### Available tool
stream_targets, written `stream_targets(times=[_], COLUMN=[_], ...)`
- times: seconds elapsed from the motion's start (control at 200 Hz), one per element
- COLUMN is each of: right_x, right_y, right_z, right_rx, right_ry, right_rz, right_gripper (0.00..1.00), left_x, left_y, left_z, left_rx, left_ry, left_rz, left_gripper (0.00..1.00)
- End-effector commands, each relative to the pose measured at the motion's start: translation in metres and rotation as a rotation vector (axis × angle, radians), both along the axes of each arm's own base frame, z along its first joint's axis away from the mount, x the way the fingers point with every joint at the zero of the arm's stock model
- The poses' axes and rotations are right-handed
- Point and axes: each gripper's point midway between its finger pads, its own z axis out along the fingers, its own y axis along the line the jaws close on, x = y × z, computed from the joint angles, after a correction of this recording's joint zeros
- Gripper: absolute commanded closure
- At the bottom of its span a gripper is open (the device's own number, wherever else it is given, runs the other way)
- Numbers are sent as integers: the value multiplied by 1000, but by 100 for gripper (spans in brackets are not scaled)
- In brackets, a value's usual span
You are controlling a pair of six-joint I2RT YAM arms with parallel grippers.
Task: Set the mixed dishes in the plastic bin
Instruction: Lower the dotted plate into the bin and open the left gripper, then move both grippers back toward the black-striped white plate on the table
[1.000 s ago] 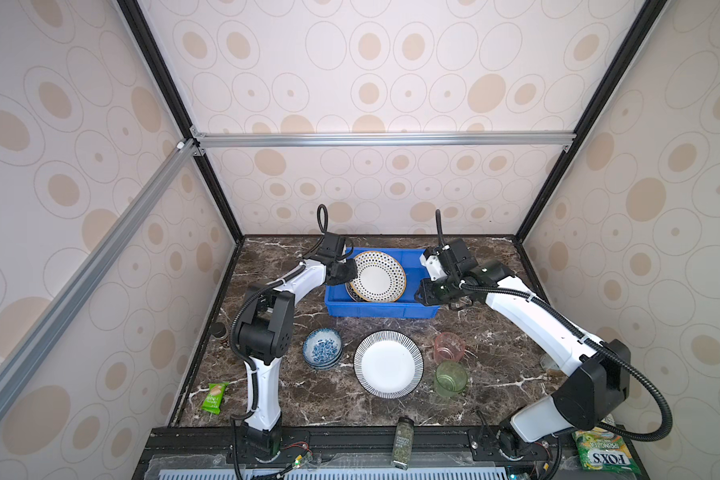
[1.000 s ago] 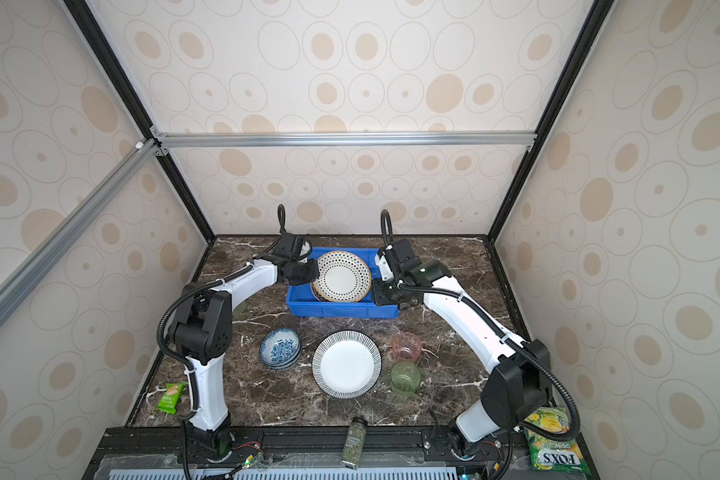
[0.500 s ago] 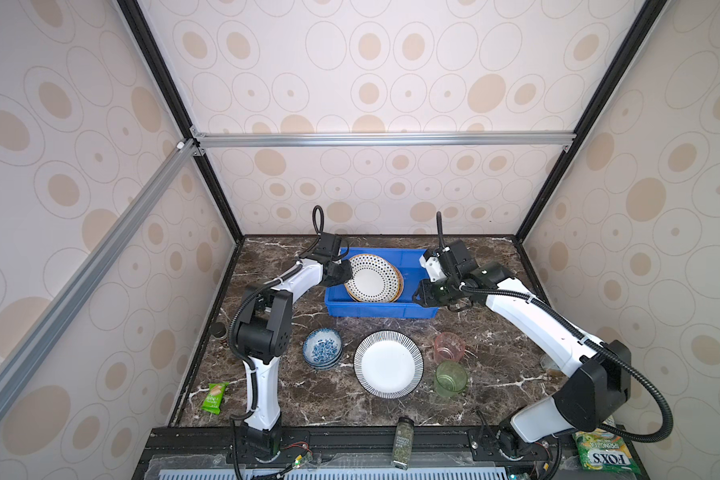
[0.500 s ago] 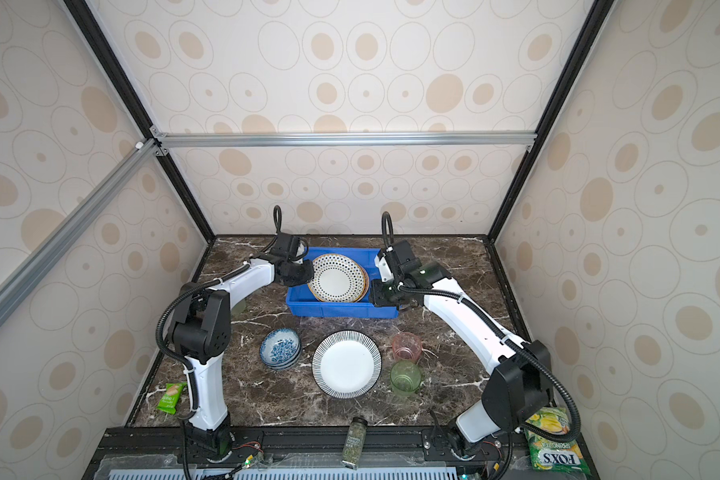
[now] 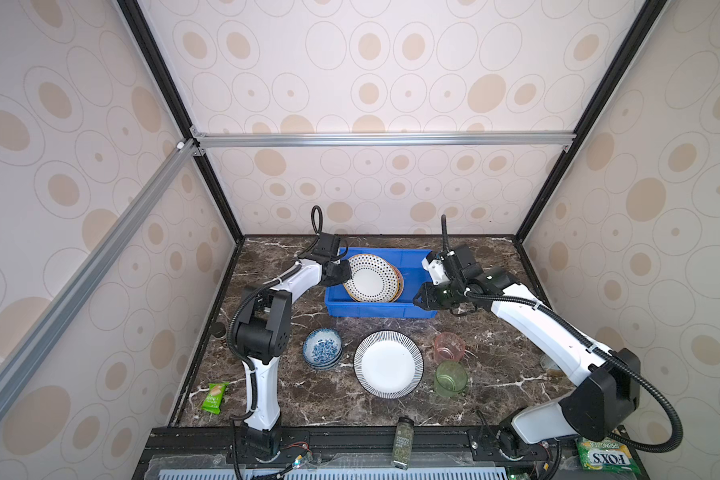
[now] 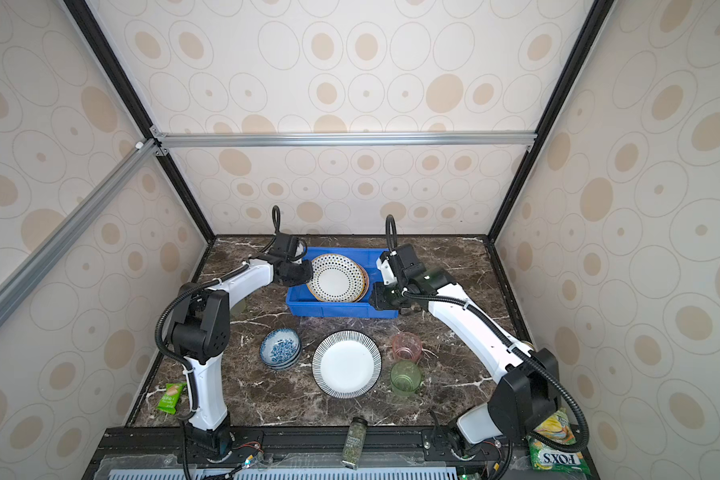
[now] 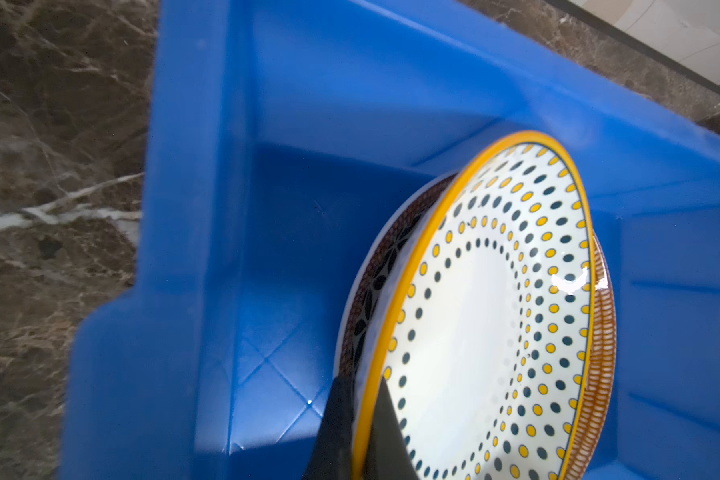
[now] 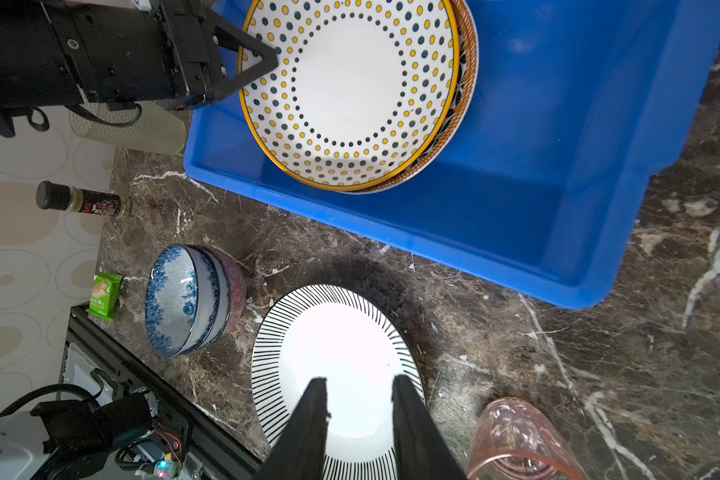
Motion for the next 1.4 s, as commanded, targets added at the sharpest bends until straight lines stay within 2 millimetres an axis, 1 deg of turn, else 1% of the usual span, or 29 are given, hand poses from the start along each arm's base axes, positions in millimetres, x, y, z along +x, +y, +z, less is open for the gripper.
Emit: stream_targets(times=[0.0,0.09,0.2,0.345,0.505,0.55,0.595,0.645,0.741,0.801,0.841,0.946,1.001,1.061,1.166,1.211,1.281,1.336,1.396], right_x=[-4,-4,-5,-6,-8,-8,-10,-10,-13,-16,-19,-29,-33,-37,-45,-48,-54,-58,-63], right_y=[-1,1,3,3,2,2,2,1,-2,-3,-3,1,3,7,7,6,3,1,2], right_z=[3,3,3,4,3,3,2,-1,-11,-18,-22,-30,-32,-34,-38,-42,-49,-56,-65], right_rx=[19,32,46,50,52,54,50,38,8,-18,-41,-106,-123,-127,-145,-158,-168,-169,-165], right_ry=[4,9,13,7,7,7,12,20,40,53,61,63,64,73,85,94,119,142,166], right_rz=[-5,-2,1,0,-3,-4,2,5,8,11,17,44,55,60,55,48,31,16,11], right_gripper=[70,69,69,68,67,67,65,64,60,54,52,46,46,46,46,45,44,44,44], left_x=[-8,-10,-11,-12,-13,-13,-12,-9,-4,-4,-6,-20,-30,-43,-69,-82,-104,-121,-141], left_y=[12,12,12,12,14,16,17,18,22,26,27,28,27,25,21,19,17,15,13], left_z=[-35,-44,-48,-47,-49,-46,-39,-25,11,32,47,83,100,118,142,148,151,150,144], left_rx=[66,74,67,66,75,84,95,108,147,180,197,192,178,172,169,175,191,189,177], left_ry=[72,106,111,106,114,108,93,65,1,-34,-62,-134,-173,-216,-265,-274,-280,-277,-263], left_rz=[-2,-4,0,-1,4,8,10,9,5,4,5,-2,-6,-9,-37,-51,-69,-82,-102], left_gripper=[86,80,74,76,75,76,75,74,69,67,67,64,63,62,60,60,59,59,59])
